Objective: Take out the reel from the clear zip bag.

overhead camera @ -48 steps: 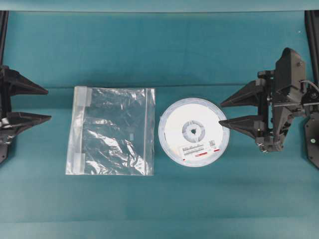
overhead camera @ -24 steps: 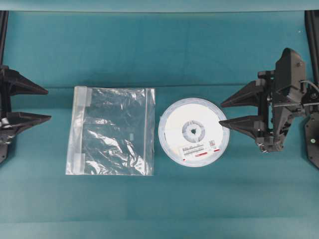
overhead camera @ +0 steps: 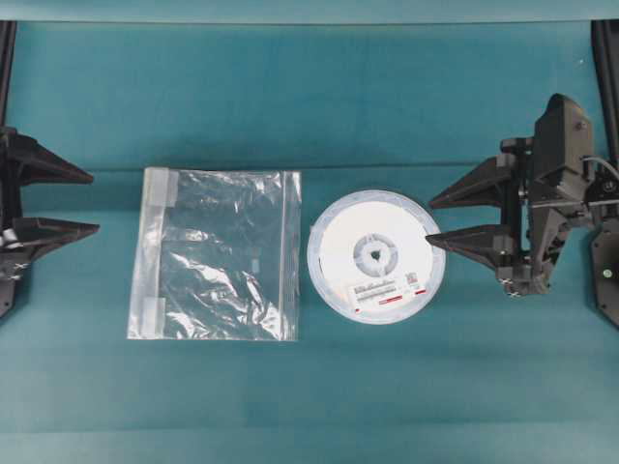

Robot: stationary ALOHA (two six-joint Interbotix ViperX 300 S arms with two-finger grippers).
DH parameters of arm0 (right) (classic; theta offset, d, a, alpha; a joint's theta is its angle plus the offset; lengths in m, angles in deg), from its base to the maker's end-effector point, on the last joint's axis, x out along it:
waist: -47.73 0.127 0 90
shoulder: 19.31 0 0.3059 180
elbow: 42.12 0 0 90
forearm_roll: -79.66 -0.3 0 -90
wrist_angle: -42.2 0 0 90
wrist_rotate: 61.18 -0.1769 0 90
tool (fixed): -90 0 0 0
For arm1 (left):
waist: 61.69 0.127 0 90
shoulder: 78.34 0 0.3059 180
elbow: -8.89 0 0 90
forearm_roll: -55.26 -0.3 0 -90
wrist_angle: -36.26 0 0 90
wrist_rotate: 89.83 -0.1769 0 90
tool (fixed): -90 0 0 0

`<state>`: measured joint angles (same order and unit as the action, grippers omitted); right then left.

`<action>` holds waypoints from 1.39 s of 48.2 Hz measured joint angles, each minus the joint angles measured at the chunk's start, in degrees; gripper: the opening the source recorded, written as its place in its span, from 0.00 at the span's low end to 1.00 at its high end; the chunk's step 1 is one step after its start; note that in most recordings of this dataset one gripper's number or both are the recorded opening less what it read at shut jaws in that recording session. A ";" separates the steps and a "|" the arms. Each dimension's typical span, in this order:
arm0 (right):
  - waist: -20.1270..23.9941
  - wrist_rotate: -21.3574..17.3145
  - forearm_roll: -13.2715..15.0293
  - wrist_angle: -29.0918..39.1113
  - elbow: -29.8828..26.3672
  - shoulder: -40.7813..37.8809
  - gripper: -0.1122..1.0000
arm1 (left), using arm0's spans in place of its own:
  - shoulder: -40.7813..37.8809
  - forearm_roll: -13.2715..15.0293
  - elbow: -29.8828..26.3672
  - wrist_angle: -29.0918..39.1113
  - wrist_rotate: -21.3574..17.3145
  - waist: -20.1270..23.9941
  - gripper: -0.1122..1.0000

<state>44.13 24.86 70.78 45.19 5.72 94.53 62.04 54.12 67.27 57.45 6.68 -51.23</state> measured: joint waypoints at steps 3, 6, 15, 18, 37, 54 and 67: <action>0.00 0.00 0.00 0.00 0.09 0.09 0.76 | -0.09 0.00 0.00 0.00 0.09 0.00 0.88; 0.00 0.00 0.00 0.00 0.09 0.00 0.76 | 0.00 0.00 0.00 0.00 0.00 0.00 0.88; 0.00 0.00 0.00 -0.09 0.09 -0.09 0.76 | 0.00 0.00 0.00 0.00 0.09 0.09 0.88; 0.00 0.00 0.00 -0.09 0.09 -0.18 0.76 | -0.09 0.00 0.00 0.00 0.00 0.00 0.88; 0.00 0.09 -0.09 -0.53 0.09 -0.26 0.77 | 0.00 0.00 0.00 0.00 0.09 0.09 0.88; 0.00 0.00 0.00 -0.53 0.09 -0.26 0.88 | 0.00 0.00 0.00 0.00 0.53 0.00 0.88; 0.00 0.09 0.00 -0.53 0.09 -0.26 0.88 | -0.09 0.00 0.00 0.00 0.62 0.00 0.88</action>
<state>44.13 24.95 70.78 44.66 5.80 94.27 61.95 54.12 67.27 57.45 7.29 -51.23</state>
